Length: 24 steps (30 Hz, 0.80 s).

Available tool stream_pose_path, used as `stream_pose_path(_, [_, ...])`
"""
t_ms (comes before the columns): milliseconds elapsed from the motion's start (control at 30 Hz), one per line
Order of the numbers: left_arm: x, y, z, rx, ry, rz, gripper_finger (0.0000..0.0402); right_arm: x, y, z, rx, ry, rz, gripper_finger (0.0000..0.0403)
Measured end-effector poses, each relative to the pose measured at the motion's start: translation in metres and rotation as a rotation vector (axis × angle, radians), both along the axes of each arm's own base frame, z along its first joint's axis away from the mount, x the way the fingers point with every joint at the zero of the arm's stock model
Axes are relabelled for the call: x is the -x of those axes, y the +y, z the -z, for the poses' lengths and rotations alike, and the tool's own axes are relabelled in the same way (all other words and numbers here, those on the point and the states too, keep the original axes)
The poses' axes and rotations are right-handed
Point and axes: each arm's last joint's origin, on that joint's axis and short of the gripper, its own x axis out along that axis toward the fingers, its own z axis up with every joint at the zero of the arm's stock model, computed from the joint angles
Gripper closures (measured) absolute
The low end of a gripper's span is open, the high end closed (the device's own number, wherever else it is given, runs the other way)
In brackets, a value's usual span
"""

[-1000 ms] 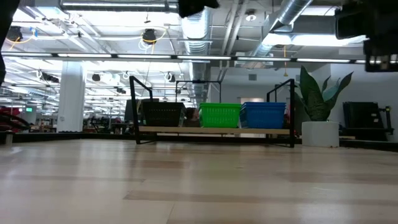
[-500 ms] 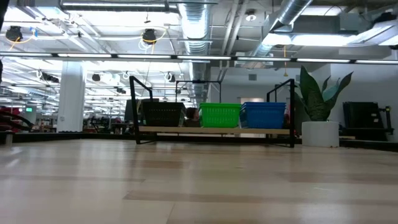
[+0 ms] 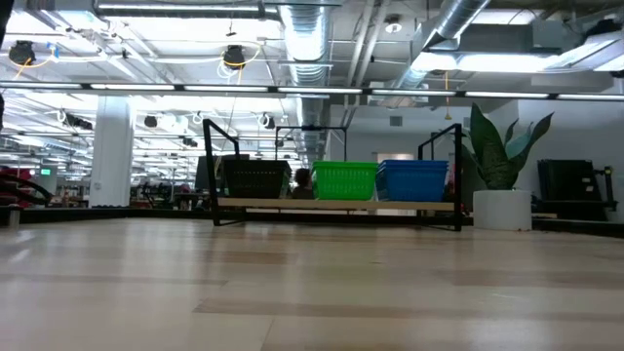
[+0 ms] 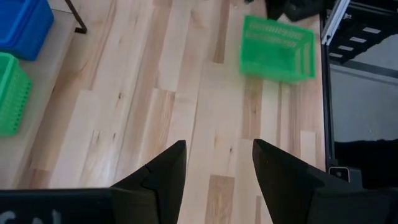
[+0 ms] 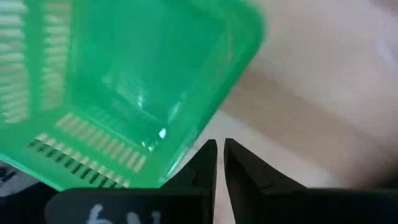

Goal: Stack baskets on shelf by color
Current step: Stack the green bin on top of the other green bins on the shelf

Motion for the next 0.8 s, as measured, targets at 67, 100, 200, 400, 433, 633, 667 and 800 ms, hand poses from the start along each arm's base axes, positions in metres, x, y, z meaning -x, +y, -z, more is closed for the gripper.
stream_pose_path(67, [0.000,0.000,0.000,0.000,0.001,-0.001,0.0230,-0.018,-0.009,0.001,0.018,-0.075,-0.014,0.0350])
stream_pose_path(100, [0.000,0.000,0.000,0.002,0.004,-0.004,0.0230,-0.028,-0.017,0.001,0.036,-0.114,-0.017,0.0350])
stream_pose_path(200, [0.001,0.000,0.001,0.008,0.011,-0.013,0.0230,-0.058,-0.046,0.000,0.102,-0.215,-0.004,0.0350])
stream_pose_path(400, [0.000,0.001,0.000,0.015,0.000,-0.061,0.0230,-0.102,-0.112,-0.014,0.211,-0.469,-0.005,0.0350])
stream_pose_path(433, [0.000,0.000,0.000,0.015,-0.006,-0.078,0.0230,-0.106,-0.119,-0.020,0.215,-0.517,-0.008,0.0350])
stream_pose_path(633, [-0.002,-0.009,0.014,0.030,0.013,-0.121,0.0230,-0.097,-0.140,-0.076,0.272,-0.656,-0.031,0.0350])
stream_pose_path(667, [-0.002,-0.011,0.015,0.032,0.014,-0.120,0.0230,-0.091,-0.139,-0.085,0.271,-0.669,-0.051,0.0350])
stream_pose_path(800, [-0.003,-0.018,0.016,0.009,-0.013,-0.125,0.0230,-0.070,-0.120,-0.112,0.221,-0.762,-0.140,0.0350])
